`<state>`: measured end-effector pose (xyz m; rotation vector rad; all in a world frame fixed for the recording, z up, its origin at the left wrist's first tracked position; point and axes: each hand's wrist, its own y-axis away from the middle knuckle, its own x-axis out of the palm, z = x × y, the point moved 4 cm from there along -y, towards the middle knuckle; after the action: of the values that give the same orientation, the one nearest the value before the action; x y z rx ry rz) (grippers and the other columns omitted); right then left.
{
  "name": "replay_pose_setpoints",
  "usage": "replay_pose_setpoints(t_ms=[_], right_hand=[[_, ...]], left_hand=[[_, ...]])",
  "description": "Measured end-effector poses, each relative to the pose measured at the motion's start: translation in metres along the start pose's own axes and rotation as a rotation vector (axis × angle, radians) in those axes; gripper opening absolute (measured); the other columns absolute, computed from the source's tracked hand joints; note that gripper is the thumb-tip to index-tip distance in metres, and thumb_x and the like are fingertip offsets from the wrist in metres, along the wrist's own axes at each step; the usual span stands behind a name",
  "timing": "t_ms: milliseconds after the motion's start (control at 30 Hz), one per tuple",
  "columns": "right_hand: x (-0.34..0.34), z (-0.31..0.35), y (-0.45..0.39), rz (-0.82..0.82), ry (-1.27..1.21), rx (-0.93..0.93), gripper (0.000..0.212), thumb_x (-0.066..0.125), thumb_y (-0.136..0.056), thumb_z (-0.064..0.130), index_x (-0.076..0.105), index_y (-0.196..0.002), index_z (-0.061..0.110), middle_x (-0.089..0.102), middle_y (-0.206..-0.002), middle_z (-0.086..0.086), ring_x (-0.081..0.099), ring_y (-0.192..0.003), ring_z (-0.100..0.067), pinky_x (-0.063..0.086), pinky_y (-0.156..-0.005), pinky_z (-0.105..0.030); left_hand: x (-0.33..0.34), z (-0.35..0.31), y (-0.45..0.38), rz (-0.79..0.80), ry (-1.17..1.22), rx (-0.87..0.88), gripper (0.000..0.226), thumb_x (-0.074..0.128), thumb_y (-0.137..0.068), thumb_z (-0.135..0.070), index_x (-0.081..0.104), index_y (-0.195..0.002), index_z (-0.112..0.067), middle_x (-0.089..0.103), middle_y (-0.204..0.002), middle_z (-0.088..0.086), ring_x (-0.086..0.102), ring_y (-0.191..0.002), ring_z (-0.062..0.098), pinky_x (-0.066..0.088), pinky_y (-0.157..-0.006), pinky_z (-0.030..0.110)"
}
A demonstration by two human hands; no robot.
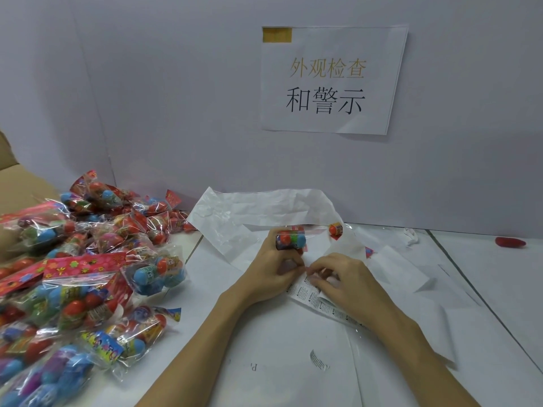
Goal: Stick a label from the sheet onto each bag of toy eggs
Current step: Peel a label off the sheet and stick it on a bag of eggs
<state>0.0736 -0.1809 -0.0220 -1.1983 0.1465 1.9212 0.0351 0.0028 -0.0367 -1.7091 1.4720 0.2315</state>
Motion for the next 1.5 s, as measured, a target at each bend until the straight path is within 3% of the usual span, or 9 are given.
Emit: replay_pose_setpoints(t_ms=[167,400,633,767,900,1100,1267,1400,1500], right_hand=[[0.005,0.003,-0.006,-0.027,0.014,0.027,0.007,0.078,-0.093,0.024,0.072,-0.096,0.025,0.057,-0.099,0.009,0.061,-0.088,-0.006,0.053,-0.083,-0.028],[0.003,0.012,0.001,-0.050,-0.012,-0.058,0.008,0.069,-0.099,0.020,0.066,-0.097,0.026,0.054,-0.106,0.012,0.057,-0.099,-0.004,0.043,-0.081,-0.010],[-0.018,0.016,0.001,-0.239,-0.730,0.202,0.009,0.077,-0.093,0.010,0.073,-0.096,0.017,0.077,-0.091,0.002,0.072,-0.086,-0.013,0.056,-0.074,-0.022],[-0.023,0.015,0.003,-0.337,-1.015,0.267,0.012,0.076,-0.092,0.007,0.074,-0.103,0.011,0.077,-0.086,-0.002,0.073,-0.082,-0.015,0.058,-0.072,-0.021],[-0.027,0.017,0.003,-0.397,-0.911,0.181,0.012,0.074,-0.094,0.006,0.072,-0.103,0.014,0.077,-0.086,-0.002,0.074,-0.080,-0.014,0.056,-0.069,-0.020],[-0.022,0.016,0.002,-0.358,-0.702,0.160,0.012,0.073,-0.096,0.008,0.071,-0.103,0.018,0.078,-0.092,0.000,0.077,-0.088,-0.018,0.062,-0.078,-0.032],[-0.020,0.016,0.002,-0.370,-0.655,0.169,0.011,0.073,-0.096,0.008,0.070,-0.102,0.017,0.075,-0.095,-0.002,0.074,-0.091,-0.021,0.064,-0.083,-0.037],[-0.022,0.017,0.002,-0.377,-0.647,0.170,0.011,0.072,-0.095,0.005,0.069,-0.100,0.015,0.075,-0.092,-0.002,0.074,-0.086,-0.021,0.063,-0.080,-0.030],[-0.023,0.017,0.002,-0.381,-0.639,0.173,0.011,0.073,-0.094,0.003,0.069,-0.098,0.013,0.074,-0.089,-0.003,0.074,-0.081,-0.019,0.060,-0.074,-0.023]], left_hand=[[0.000,0.001,0.000,-0.021,0.018,-0.036,0.001,0.077,-0.092,-0.020,0.077,-0.093,-0.020,0.036,-0.131,-0.020,0.046,-0.124,0.003,0.040,-0.102,0.011],[-0.004,0.003,0.001,-0.034,0.136,-0.146,0.019,0.081,-0.089,-0.027,0.076,-0.107,-0.032,0.039,-0.129,-0.013,0.054,-0.118,0.005,0.047,-0.100,0.014],[-0.027,-0.007,-0.006,-0.410,0.359,-0.224,0.028,0.073,-0.097,-0.016,0.074,-0.120,-0.032,0.060,-0.121,0.004,0.071,-0.100,0.015,0.059,-0.079,0.026],[-0.027,-0.016,-0.005,-0.398,0.656,-0.275,0.031,0.076,-0.094,-0.010,0.077,-0.117,-0.032,0.075,-0.101,-0.006,0.077,-0.090,0.024,0.063,-0.070,0.031],[-0.013,-0.030,-0.006,-0.257,0.656,-0.199,0.038,0.080,-0.090,-0.006,0.077,-0.118,-0.032,0.072,-0.109,-0.004,0.075,-0.096,0.027,0.064,-0.082,0.034],[-0.002,-0.030,-0.006,-0.193,0.705,-0.232,0.058,0.086,-0.086,-0.017,0.062,-0.135,-0.038,0.072,-0.113,-0.001,0.076,-0.094,0.028,0.063,-0.080,0.031],[-0.001,-0.028,-0.007,-0.180,0.873,-0.231,0.048,0.068,-0.095,0.001,0.065,-0.133,-0.028,0.071,-0.119,-0.004,0.074,-0.104,0.033,0.063,-0.085,0.038],[0.001,-0.029,-0.008,-0.176,0.849,-0.253,0.050,0.063,-0.097,0.003,0.066,-0.132,-0.032,0.067,-0.128,0.001,0.073,-0.109,0.031,0.063,-0.088,0.042],[0.001,-0.028,-0.008,-0.178,0.842,-0.264,0.048,0.063,-0.099,0.000,0.068,-0.129,-0.037,0.070,-0.121,-0.010,0.073,-0.110,0.023,0.063,-0.085,0.034]])
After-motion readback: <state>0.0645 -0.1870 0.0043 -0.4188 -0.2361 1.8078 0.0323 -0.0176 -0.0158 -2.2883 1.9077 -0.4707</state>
